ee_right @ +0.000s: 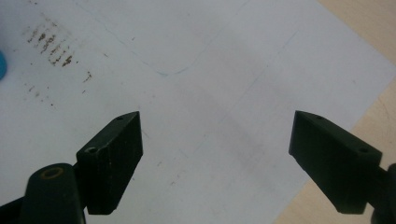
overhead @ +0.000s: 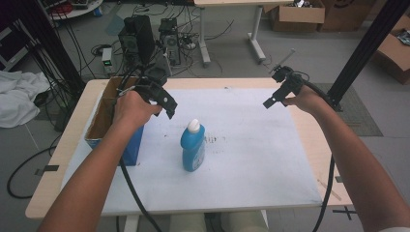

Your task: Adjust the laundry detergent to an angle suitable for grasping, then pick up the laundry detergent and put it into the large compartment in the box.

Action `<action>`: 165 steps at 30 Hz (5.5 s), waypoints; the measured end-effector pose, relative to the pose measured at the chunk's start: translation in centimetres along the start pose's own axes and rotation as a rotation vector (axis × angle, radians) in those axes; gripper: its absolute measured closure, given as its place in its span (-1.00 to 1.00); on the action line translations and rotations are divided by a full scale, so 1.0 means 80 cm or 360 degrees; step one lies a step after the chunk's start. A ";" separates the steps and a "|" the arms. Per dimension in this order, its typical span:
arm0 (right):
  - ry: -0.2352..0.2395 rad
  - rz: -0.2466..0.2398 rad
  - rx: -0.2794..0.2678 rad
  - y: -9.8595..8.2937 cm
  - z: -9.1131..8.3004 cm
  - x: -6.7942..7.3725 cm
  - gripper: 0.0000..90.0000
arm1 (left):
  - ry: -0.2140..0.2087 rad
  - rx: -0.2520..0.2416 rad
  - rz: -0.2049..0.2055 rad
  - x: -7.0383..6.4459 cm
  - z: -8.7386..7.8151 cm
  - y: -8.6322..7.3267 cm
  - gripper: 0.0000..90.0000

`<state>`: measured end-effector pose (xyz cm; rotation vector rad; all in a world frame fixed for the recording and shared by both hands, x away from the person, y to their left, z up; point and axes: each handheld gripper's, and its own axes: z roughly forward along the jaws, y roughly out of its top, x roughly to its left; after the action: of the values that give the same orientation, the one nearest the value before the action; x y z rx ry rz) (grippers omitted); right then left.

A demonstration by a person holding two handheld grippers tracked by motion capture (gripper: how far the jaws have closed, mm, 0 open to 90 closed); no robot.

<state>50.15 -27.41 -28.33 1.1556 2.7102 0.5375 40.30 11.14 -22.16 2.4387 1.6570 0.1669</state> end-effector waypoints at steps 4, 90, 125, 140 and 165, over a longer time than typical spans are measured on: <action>-0.0008 0.0004 -0.0003 -0.001 -0.003 0.000 -0.61 | 0.0003 -0.0012 -0.0009 0.000 -0.002 -0.001 -0.51; 0.0003 -0.0057 -0.0035 -0.007 -0.012 0.013 -0.61 | -0.0081 -0.0076 0.0249 -0.105 -0.015 -0.009 -0.54; 0.0019 -0.0044 -0.0032 -0.010 -0.009 0.010 -0.61 | -0.0055 0.0059 0.0212 -0.120 0.065 -0.009 -0.54; 0.0026 -0.0039 -0.0033 -0.011 -0.007 0.009 -0.61 | -0.0063 0.0084 0.0170 -0.117 0.090 -0.014 -0.53; 0.0036 -0.0045 -0.0038 -0.009 -0.005 0.011 -0.61 | -0.0065 0.0070 0.0142 -0.117 0.093 -0.015 -0.41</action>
<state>48.93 -27.38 -28.20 1.1102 2.7271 0.5803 37.23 2.17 -29.59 2.5327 1.5524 0.0936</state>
